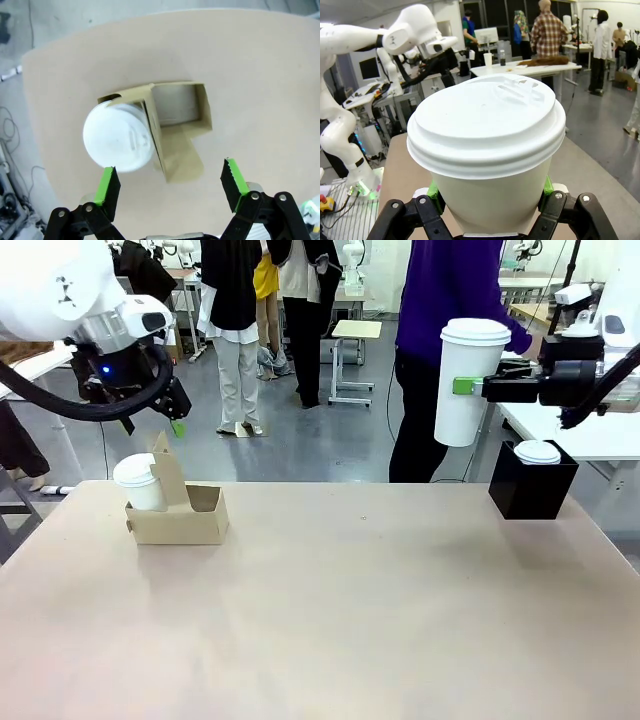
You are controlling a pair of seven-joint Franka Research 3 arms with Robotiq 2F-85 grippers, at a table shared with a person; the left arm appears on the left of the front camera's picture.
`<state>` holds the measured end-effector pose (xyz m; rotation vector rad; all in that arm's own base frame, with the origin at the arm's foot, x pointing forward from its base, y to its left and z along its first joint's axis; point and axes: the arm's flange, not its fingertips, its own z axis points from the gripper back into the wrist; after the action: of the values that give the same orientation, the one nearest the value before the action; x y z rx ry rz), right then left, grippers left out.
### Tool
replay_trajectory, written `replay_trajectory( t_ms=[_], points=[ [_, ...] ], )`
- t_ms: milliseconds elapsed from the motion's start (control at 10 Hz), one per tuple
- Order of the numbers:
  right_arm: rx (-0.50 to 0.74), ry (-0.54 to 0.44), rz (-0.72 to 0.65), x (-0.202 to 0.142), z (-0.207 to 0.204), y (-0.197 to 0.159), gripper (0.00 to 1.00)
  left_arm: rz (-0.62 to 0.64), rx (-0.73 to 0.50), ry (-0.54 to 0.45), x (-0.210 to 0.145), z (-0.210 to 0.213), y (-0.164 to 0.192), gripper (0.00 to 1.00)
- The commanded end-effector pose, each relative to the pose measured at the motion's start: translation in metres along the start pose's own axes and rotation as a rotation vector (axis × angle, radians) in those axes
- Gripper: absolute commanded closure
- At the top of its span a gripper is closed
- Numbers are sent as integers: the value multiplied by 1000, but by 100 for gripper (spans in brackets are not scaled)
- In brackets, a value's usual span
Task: Pour a drink into a cup and package it in a carrier.
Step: Position the Cup Carrier in the center of the table.
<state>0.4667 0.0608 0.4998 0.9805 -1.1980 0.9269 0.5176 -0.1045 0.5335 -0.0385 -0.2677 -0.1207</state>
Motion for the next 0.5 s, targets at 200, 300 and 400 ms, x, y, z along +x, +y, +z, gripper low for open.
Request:
replay_trajectory(
  t_ms=[200, 300, 400],
  points=[
    [2, -3, 7, 4, 0, 2, 19, 66, 43, 26, 18, -23, -2, 0],
    [2, -3, 7, 4, 0, 2, 19, 90, 63, 33, 19, -26, 0, 58],
    [2, -3, 7, 4, 0, 2, 19, 99, 66, 39, 20, -28, 0, 59]
  ],
)
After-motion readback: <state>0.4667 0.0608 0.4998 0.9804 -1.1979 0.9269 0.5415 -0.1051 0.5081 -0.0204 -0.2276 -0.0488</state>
